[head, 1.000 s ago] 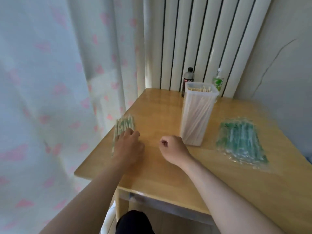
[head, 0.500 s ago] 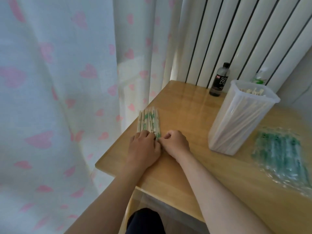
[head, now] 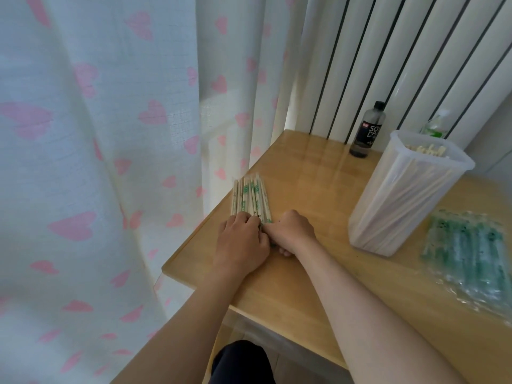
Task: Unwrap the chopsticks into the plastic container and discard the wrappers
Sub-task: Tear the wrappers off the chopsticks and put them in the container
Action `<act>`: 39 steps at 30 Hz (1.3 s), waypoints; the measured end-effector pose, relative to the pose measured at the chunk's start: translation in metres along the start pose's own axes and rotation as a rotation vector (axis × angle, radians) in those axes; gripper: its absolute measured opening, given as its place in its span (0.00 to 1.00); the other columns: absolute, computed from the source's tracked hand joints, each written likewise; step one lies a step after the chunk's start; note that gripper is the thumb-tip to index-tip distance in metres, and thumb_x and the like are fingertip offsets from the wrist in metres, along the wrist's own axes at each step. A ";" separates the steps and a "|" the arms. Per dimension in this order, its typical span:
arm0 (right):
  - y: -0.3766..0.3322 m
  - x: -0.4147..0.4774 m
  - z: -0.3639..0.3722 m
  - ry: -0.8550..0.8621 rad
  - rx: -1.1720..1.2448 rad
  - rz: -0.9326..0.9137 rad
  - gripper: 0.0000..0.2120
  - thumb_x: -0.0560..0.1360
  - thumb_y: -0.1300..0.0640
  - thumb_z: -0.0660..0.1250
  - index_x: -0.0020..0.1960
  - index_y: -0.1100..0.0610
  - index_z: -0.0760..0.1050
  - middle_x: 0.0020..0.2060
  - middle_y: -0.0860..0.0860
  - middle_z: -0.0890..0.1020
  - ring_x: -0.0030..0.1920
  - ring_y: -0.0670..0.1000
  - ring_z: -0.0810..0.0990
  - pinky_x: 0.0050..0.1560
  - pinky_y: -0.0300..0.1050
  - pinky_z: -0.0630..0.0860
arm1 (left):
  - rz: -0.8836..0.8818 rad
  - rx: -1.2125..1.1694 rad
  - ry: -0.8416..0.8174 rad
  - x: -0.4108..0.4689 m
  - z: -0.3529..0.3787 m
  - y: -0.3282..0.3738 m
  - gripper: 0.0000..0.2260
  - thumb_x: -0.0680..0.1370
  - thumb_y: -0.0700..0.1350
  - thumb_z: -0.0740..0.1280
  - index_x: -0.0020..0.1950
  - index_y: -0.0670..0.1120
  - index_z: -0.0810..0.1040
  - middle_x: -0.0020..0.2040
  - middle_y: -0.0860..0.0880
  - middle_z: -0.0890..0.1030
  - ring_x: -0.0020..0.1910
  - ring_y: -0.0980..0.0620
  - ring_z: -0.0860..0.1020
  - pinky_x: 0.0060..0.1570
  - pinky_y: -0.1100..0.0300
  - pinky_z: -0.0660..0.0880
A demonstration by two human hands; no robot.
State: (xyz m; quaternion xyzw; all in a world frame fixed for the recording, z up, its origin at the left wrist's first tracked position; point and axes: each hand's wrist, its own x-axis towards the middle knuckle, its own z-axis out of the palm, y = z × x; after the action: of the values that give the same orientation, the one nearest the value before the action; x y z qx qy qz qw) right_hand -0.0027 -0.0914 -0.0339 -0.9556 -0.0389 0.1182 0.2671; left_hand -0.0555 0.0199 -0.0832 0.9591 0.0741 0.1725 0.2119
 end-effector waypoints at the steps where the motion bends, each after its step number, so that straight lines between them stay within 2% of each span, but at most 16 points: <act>1: -0.001 0.001 0.000 -0.001 -0.013 -0.006 0.19 0.73 0.41 0.68 0.39 0.57 0.81 0.24 0.51 0.82 0.24 0.51 0.82 0.30 0.41 0.80 | 0.001 -0.003 0.000 0.000 -0.001 0.000 0.11 0.77 0.49 0.59 0.54 0.47 0.78 0.56 0.49 0.77 0.57 0.47 0.73 0.59 0.52 0.67; 5: -0.003 0.002 -0.003 -0.030 -0.028 0.004 0.18 0.75 0.42 0.68 0.42 0.58 0.81 0.26 0.52 0.83 0.24 0.50 0.82 0.28 0.40 0.78 | 0.001 0.006 0.001 0.001 -0.001 -0.001 0.11 0.77 0.49 0.59 0.53 0.47 0.78 0.55 0.49 0.77 0.57 0.47 0.73 0.59 0.53 0.67; 8: -0.004 -0.001 -0.003 -0.003 -0.047 -0.003 0.18 0.75 0.43 0.66 0.40 0.58 0.81 0.25 0.53 0.83 0.23 0.51 0.81 0.29 0.39 0.77 | 0.001 0.012 -0.005 0.000 -0.001 0.000 0.11 0.77 0.49 0.59 0.54 0.47 0.78 0.56 0.49 0.77 0.57 0.47 0.73 0.59 0.53 0.66; 14: -0.002 -0.005 -0.001 0.037 -0.013 0.001 0.16 0.76 0.47 0.63 0.40 0.58 0.79 0.25 0.53 0.82 0.26 0.54 0.83 0.35 0.46 0.84 | 0.014 0.025 -0.010 0.000 -0.002 0.001 0.13 0.79 0.51 0.58 0.56 0.49 0.79 0.57 0.50 0.77 0.58 0.47 0.74 0.60 0.53 0.66; 20: 0.015 -0.011 -0.009 0.079 0.279 0.054 0.19 0.80 0.49 0.58 0.36 0.60 0.72 0.25 0.55 0.76 0.23 0.56 0.75 0.27 0.42 0.72 | 0.035 0.018 -0.014 -0.003 -0.006 0.002 0.15 0.81 0.53 0.57 0.63 0.55 0.79 0.59 0.51 0.76 0.61 0.49 0.71 0.62 0.53 0.62; 22: 0.020 -0.013 -0.010 0.054 0.342 0.046 0.19 0.80 0.50 0.57 0.38 0.62 0.73 0.26 0.57 0.78 0.22 0.56 0.76 0.29 0.43 0.74 | 0.035 0.018 -0.023 -0.003 -0.005 0.002 0.16 0.81 0.53 0.56 0.65 0.56 0.79 0.59 0.52 0.75 0.62 0.49 0.71 0.63 0.52 0.62; 25: 0.024 -0.018 -0.012 -0.016 0.525 0.027 0.17 0.81 0.54 0.55 0.44 0.64 0.76 0.36 0.60 0.82 0.28 0.58 0.81 0.31 0.48 0.79 | 0.038 0.036 -0.026 -0.002 -0.005 0.002 0.16 0.81 0.53 0.56 0.66 0.57 0.78 0.60 0.51 0.75 0.63 0.49 0.70 0.64 0.52 0.62; 28: 0.034 -0.026 -0.017 -0.046 0.756 0.047 0.10 0.82 0.59 0.56 0.49 0.62 0.74 0.40 0.59 0.82 0.30 0.54 0.79 0.29 0.47 0.79 | 0.031 0.061 -0.022 -0.003 -0.006 0.002 0.16 0.81 0.53 0.57 0.66 0.57 0.78 0.62 0.50 0.75 0.63 0.48 0.71 0.64 0.52 0.62; 33: 0.065 -0.036 -0.037 0.029 0.875 0.026 0.06 0.81 0.63 0.62 0.47 0.61 0.77 0.36 0.58 0.82 0.28 0.51 0.78 0.27 0.43 0.75 | 0.051 0.131 0.069 -0.008 -0.011 0.010 0.20 0.78 0.53 0.56 0.64 0.48 0.78 0.62 0.44 0.78 0.61 0.41 0.76 0.63 0.46 0.68; 35: 0.077 -0.044 -0.047 0.009 0.890 0.010 0.05 0.81 0.63 0.64 0.47 0.61 0.77 0.35 0.58 0.81 0.28 0.51 0.77 0.27 0.44 0.75 | 0.138 0.173 0.139 -0.012 -0.012 0.015 0.23 0.75 0.53 0.57 0.65 0.44 0.76 0.63 0.41 0.78 0.60 0.40 0.77 0.62 0.45 0.70; 39: 0.101 -0.061 -0.071 -0.073 0.969 -0.057 0.04 0.81 0.66 0.67 0.48 0.63 0.77 0.30 0.57 0.79 0.27 0.52 0.75 0.25 0.44 0.72 | 0.506 0.286 0.279 -0.010 -0.009 0.034 0.21 0.74 0.50 0.63 0.63 0.42 0.79 0.63 0.40 0.79 0.63 0.39 0.77 0.65 0.43 0.69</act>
State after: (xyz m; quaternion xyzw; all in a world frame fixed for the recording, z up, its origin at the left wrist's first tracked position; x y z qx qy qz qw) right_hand -0.0426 -0.2219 -0.0149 -0.7151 -0.0150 0.1489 0.6828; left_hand -0.0658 -0.0093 -0.0635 0.9342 -0.1148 0.3375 0.0132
